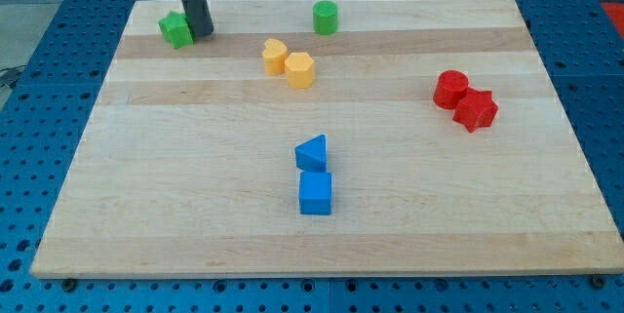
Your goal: Push the arm to the top right of the green circle
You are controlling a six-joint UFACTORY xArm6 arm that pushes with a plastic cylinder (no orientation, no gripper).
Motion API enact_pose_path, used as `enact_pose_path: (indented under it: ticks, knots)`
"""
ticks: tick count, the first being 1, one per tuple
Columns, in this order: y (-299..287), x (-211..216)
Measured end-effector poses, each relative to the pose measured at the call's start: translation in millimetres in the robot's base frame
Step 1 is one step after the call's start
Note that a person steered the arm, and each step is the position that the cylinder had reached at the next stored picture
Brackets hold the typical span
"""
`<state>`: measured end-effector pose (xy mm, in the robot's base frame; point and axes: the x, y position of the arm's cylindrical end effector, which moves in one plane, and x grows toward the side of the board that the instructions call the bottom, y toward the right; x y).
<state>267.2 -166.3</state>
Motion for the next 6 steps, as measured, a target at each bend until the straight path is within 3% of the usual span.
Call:
enact_pose_path:
  ticks: [1,3,6]
  knots:
    - [50.4,-3.3]
    - [121.3,-58.7]
    - [217.3,-55.0]
